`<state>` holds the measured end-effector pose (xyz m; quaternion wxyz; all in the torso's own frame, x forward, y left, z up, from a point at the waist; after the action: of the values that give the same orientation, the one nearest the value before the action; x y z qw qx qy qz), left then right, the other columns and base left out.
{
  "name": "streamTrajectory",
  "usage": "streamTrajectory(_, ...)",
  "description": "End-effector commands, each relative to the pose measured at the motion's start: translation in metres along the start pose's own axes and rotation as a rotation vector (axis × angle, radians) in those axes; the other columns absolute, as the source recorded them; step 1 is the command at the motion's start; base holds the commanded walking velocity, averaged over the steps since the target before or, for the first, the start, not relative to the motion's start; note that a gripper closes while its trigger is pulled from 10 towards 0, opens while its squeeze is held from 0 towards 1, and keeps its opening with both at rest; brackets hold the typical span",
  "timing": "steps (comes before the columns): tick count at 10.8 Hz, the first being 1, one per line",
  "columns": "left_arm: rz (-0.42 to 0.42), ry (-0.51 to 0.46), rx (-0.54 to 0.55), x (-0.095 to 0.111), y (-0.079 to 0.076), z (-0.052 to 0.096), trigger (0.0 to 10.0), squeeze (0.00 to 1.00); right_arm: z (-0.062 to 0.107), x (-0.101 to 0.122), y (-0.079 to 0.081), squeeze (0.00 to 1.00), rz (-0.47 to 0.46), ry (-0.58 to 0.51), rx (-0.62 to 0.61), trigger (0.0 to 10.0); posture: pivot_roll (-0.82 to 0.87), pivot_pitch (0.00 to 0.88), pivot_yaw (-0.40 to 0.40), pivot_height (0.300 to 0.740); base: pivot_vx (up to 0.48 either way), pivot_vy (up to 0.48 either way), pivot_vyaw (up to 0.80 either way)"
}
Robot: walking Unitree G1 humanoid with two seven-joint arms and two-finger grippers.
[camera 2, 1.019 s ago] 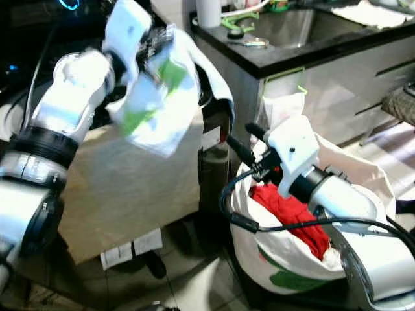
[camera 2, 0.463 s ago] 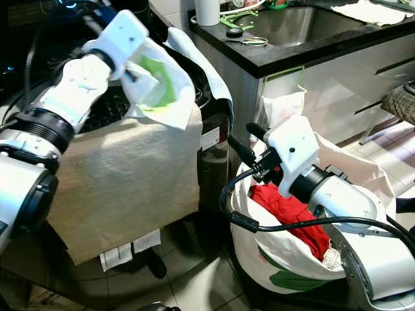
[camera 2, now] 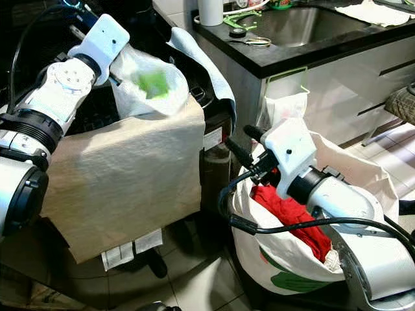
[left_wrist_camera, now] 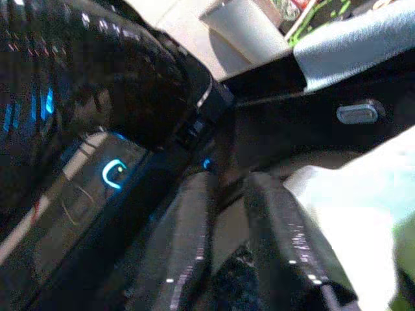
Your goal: Clothes washing
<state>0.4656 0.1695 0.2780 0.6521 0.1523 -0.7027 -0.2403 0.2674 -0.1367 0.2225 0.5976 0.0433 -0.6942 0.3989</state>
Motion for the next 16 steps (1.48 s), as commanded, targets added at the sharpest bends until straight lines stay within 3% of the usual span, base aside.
streamTrajectory(1, 0.011, 0.028, 0.02, -0.002, 0.014, 0.002, 10.0, 1.0, 0.0, 0.001, 0.002, 0.0, 0.013, 0.001, 0.019, 10.0, -0.1, 0.0, 0.124, 0.74, 0.0, 0.0, 0.0)
streamTrajectory(3, 0.009, 0.012, 0.041, 0.0, 0.02, 0.003, 10.0, 1.0, 0.0, 0.001, 0.002, 0.0, 0.018, 0.003, 0.022, 10.0, -0.1, 0.0, 0.123, 0.74, 0.0, 0.0, 0.0)
streamTrajectory(5, 0.144, -0.04, 0.011, 0.006, 0.02, 0.003, 10.0, 1.0, 0.0, 0.002, 0.002, 0.0, 0.016, -0.001, 0.019, 10.0, -0.1, 0.0, 0.128, 0.74, 0.0, 0.0, 0.0)
streamTrajectory(6, 0.478, -0.186, -0.138, 0.025, 0.008, 0.005, 10.0, 0.0, -0.002, 0.001, -0.002, 0.0, 0.005, 0.001, -0.03, 10.0, -0.11, 0.0, 0.132, 0.74, 0.0, 0.0, 0.0)
streamTrajectory(7, 0.54, -0.221, -0.187, 0.028, 0.004, 0.007, 10.0, 0.0, -0.003, -0.001, -0.004, 0.0, 0.003, 0.013, -0.065, 10.0, -0.11, 0.0, 0.132, 0.74, 0.0, 0.0, 0.0)
streamTrajectory(8, 0.599, -0.318, -0.362, 0.029, -0.019, 0.019, 10.0, 0.0, -0.006, -0.005, -0.014, 0.0, -0.024, 0.022, -0.175, 10.0, -0.11, 0.0, 0.127, 0.74, 0.0, 0.0, 0.0)
streamTrajectory(9, 0.623, -0.376, -0.431, 0.029, -0.031, 0.031, 10.0, 0.0, -0.007, -0.004, -0.021, 0.0, -0.059, 0.01, -0.253, 10.0, -0.11, 0.0, 0.124, 0.74, 0.0, 0.0, 0.0)
streamTrajectory(10, 0.71, -0.437, -0.446, 0.028, -0.036, 0.049, 10.0, 0.0, -0.008, 0.002, -0.03, 0.0, -0.118, -0.045, -0.361, 10.0, -0.11, 0.0, 0.119, 0.74, 0.0, 0.0, 0.0)
streamTrajectory(12, 0.738, -0.446, -0.421, 0.017, -0.041, 0.074, 10.0, 0.0, -0.005, 0.005, -0.036, 0.0, -0.185, -0.092, -0.47, 10.0, -0.1, 0.0, 0.1, 0.74, 0.0, 0.0, 0.0)
streamTrajectory(15, 0.799, -0.478, -0.343, 0.007, -0.046, 0.124, 10.0, 0.0, -0.007, 0.001, -0.021, 0.0, -0.236, -0.089, -0.502, 10.0, -0.08, 0.0, 0.066, 0.74, 0.0, 0.0, 0.0)
streamTrajectory(16, 0.768, -0.411, -0.406, 0.001, -0.066, 0.152, 10.0, 0.0, -0.009, -0.009, -0.01, 0.0, -0.215, -0.044, -0.472, 10.0, -0.06, 0.0, 0.055, 0.74, 0.0, 0.0, 0.0)
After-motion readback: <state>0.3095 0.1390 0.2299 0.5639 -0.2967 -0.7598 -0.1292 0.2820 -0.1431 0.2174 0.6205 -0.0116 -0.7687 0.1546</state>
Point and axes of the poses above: a point about 5 cm out from each wrist's last joint towards the gripper, its own z axis pointing back from the gripper into the wrist, its own x axis along the axis of the wrist's last joint, y = z × x, the point moved 4 cm from there along -z, pointing out of the wrist towards the gripper, and after that the axes turned 11 degrees about z, right-handed, at the moved point
